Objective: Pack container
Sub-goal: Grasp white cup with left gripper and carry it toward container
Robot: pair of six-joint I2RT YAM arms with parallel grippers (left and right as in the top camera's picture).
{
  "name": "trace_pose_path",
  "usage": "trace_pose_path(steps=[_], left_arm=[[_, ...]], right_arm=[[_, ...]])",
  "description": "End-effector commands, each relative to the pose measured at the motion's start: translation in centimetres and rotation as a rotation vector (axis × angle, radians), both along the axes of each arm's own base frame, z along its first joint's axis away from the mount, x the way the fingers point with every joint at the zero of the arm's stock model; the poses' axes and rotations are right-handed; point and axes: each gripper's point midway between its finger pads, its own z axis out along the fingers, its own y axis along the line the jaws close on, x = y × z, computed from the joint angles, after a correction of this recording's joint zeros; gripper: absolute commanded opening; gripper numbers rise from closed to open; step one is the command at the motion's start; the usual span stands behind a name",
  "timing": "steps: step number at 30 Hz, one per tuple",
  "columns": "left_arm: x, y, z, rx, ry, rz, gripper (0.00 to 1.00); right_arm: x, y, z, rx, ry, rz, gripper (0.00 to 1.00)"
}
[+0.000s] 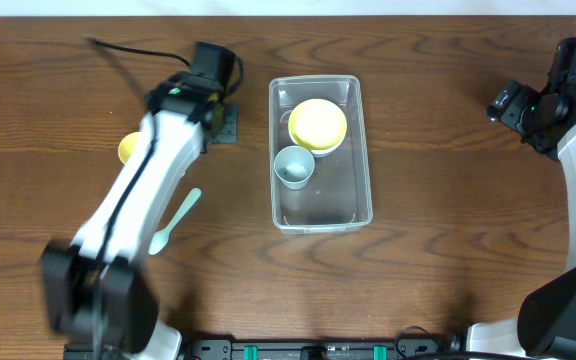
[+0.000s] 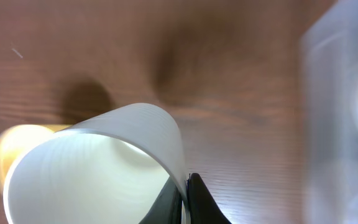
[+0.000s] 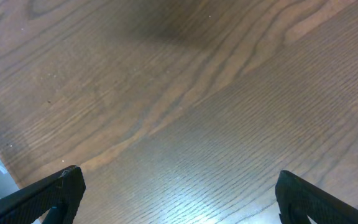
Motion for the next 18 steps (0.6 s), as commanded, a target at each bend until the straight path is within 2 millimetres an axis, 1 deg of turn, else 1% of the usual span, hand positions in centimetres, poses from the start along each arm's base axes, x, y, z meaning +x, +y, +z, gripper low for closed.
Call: trace_pose_path(steps=[1,2,4,6,8,10,11,14,18], left_arm=[[-1.8,-2.6,6.2,-0.132,-0.136,-0.063,0.06],[-2.5,-3.5,7.6,-0.164,-0.166,-0.096,0.06],[-4.0,-5.5,9.7,-0.213,-0.210,-0.164,0.06],[-5.2,-7.3,10.9,-0.238,-0.233,-0.223,0.06],[-6.4,-9.4,11.3,-0.246,-0.236,-0.291,0.06],[-7.7,-11.9,10.9,-0.241,-0.218,-0.379,0.06],[-8.2,-12.8,10.6,-0.236,-0.209,-0.412,0.06],[-9.7,-16.1,9.1,-0.215,-0.165,-0.526,0.06],[-10.9,-18.9,6.5,-0.189,-0.090,-0.597,0.06]], right_arm=[[0.0,-0.1,-0.2,-0.001,0.006,-0.005,0.99],[0.0,-0.1,-0.2,-0.001,0.007,-0.005,0.99],[0.0,-0.1,-0.2,-0.001,0.007,-0.005,0.99],[0.0,-0.1,-0.2,-0.001,0.006,-0.005,0.99],[0.0,-0.2,-0.2,-0.001,0.007,-0.005,0.99],[0.0,-0.1,-0.2,-0.001,0.007,-0.005,0.99],[0.0,-0.2,-0.2,-0.001,0.007,-0.005,0.99],[0.0,-0.1,-0.2,-0.001,0.007,-0.005,0.99],[0.0,-0.1,-0.2,-0.001,0.007,-0.005,0.99]])
